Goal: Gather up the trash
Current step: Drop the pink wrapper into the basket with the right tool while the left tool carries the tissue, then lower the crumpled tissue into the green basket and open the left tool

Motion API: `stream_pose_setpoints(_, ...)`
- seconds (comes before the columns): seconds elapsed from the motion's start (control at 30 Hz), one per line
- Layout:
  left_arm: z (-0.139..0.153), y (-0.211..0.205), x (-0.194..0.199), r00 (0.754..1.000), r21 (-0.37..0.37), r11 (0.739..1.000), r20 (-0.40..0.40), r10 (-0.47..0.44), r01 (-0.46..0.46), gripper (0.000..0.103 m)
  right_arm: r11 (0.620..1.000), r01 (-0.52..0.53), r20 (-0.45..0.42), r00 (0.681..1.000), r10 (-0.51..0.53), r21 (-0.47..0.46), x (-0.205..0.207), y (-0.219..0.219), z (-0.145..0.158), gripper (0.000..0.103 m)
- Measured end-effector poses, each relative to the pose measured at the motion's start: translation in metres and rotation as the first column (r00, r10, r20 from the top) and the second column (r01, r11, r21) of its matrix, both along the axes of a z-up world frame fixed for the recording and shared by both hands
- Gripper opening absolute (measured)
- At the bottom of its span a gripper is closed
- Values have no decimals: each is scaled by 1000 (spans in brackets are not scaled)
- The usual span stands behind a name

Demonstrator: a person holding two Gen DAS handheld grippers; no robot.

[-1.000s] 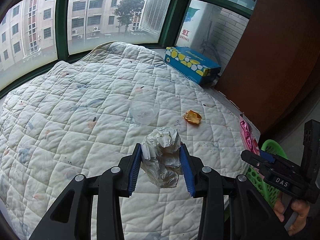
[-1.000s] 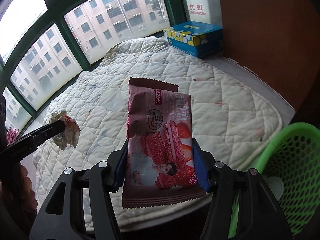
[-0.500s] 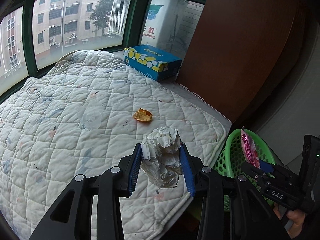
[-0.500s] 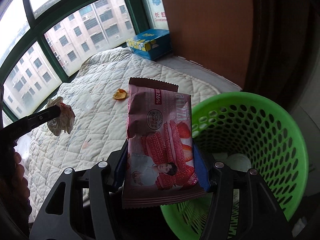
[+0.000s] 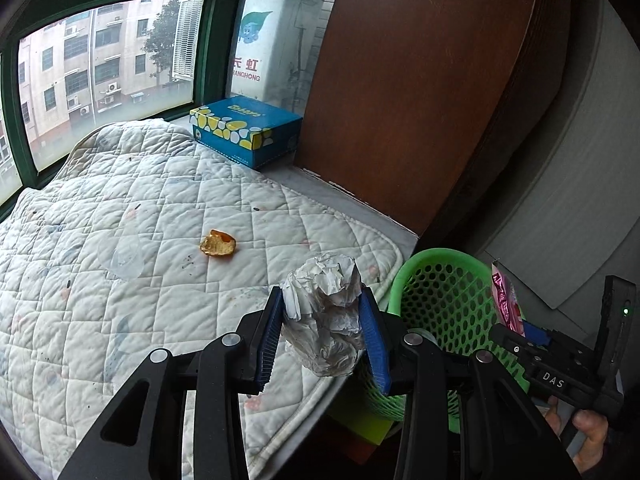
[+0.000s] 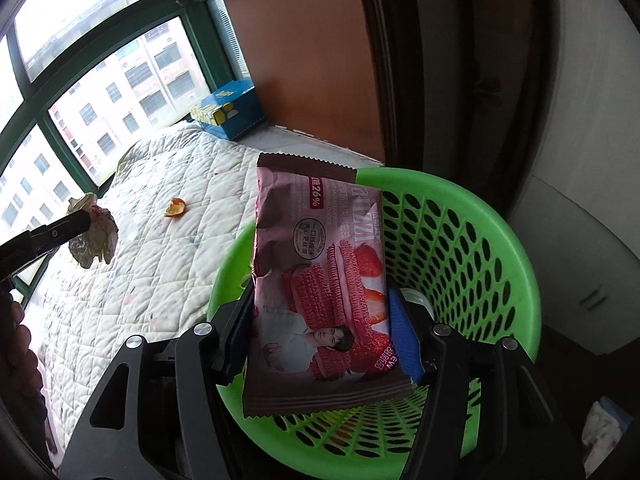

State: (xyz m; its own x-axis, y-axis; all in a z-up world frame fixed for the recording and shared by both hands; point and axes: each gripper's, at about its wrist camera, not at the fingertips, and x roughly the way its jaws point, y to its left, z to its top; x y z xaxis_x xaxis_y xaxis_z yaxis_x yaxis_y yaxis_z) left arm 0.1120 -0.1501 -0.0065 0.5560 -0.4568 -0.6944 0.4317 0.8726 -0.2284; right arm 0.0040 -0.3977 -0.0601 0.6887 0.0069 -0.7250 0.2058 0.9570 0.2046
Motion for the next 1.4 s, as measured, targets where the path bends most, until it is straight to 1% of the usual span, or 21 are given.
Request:
stream_pose_setpoints(0.03,1,-4,-1,1000,1,1000,2,-8,8,37,1000,8,1,1000,-8,-3,-2,-4,0,62)
stream_pose_setpoints(0.13,5,-15,-3,999,1,1000,11,-31,31,37,999,37,11,999,-37,-5,-11,-15,3,70)
stream_pose_setpoints(0.27,10,-29,-6,998,6,998,23,-63,63,37,998,64,24,998,-64,-6,-21,-27,6,71)
stream_pose_setpoints(0.43,9,-49,-8,994,15,995,20,-104,104,37,995,98,46,994,-98,-4,-36,-42,13,73)
stream_pose_setpoints(0.8,-5,-101,-20,978,57,976,-9,-208,208,38,987,157,94,983,-158,18,-49,-64,24,77)
stream_pose_setpoints(1.0,-16,-124,-25,966,67,964,-48,-253,256,39,984,173,102,979,-176,33,-53,-70,25,78)
stream_pose_setpoints(1.1,-20,-130,-27,961,65,959,-62,-270,274,41,982,181,103,977,-185,44,-55,-73,24,79)
stream_pose_setpoints(1.2,-21,-135,-29,956,54,956,-68,-284,288,45,981,188,106,975,-193,53,-57,-75,24,79)
stream_pose_setpoints(1.23,-22,-135,-29,955,50,955,-71,-289,293,49,980,189,106,975,-194,57,-58,-76,24,79)
stream_pose_setpoints(1.27,-23,-136,-29,954,46,955,-73,-290,294,56,980,190,106,975,-196,60,-58,-76,24,79)
stream_pose_setpoints(1.4,-22,-137,-33,951,39,952,-65,-302,305,57,979,191,105,975,-197,63,-58,-76,24,79)
